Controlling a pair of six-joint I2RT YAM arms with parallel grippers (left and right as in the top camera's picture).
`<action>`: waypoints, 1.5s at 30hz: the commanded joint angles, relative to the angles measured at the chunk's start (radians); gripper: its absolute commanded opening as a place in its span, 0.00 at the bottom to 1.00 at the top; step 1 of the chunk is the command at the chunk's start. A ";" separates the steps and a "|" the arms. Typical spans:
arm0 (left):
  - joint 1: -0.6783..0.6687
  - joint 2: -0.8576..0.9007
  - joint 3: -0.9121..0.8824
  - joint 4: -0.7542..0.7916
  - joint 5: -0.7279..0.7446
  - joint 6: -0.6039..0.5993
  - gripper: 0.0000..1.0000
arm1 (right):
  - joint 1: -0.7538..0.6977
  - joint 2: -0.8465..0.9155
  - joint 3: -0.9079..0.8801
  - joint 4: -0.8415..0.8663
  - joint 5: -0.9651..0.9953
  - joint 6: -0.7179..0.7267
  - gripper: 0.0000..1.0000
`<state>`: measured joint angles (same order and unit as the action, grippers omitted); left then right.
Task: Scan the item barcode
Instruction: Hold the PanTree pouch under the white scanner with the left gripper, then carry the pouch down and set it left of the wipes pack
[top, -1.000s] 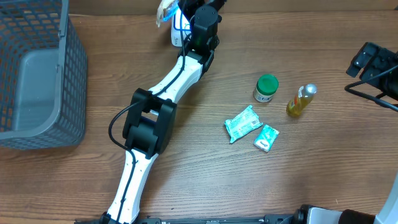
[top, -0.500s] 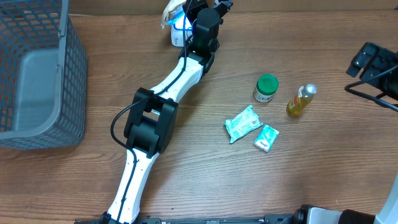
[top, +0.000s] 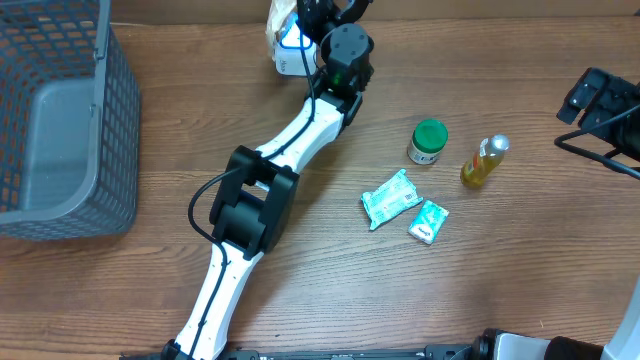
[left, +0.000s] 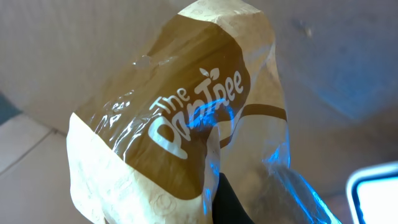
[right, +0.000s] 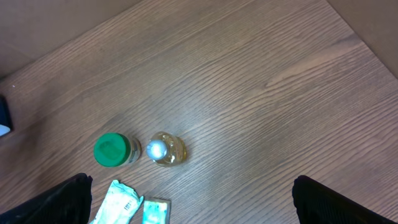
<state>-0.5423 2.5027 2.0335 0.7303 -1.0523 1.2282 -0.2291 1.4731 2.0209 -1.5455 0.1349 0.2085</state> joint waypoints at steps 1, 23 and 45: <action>-0.029 -0.032 0.011 -0.018 -0.149 -0.056 0.05 | -0.002 -0.002 0.002 0.002 0.002 -0.004 1.00; -0.081 -0.286 0.011 -1.768 0.747 -1.324 0.04 | -0.002 -0.002 0.002 0.002 0.002 -0.004 1.00; -0.053 -0.282 -0.068 -2.004 1.098 -1.552 0.57 | -0.002 -0.002 0.002 0.002 0.002 -0.004 1.00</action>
<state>-0.5892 2.2383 1.9694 -1.2751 0.0261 -0.3119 -0.2291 1.4731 2.0209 -1.5459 0.1345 0.2089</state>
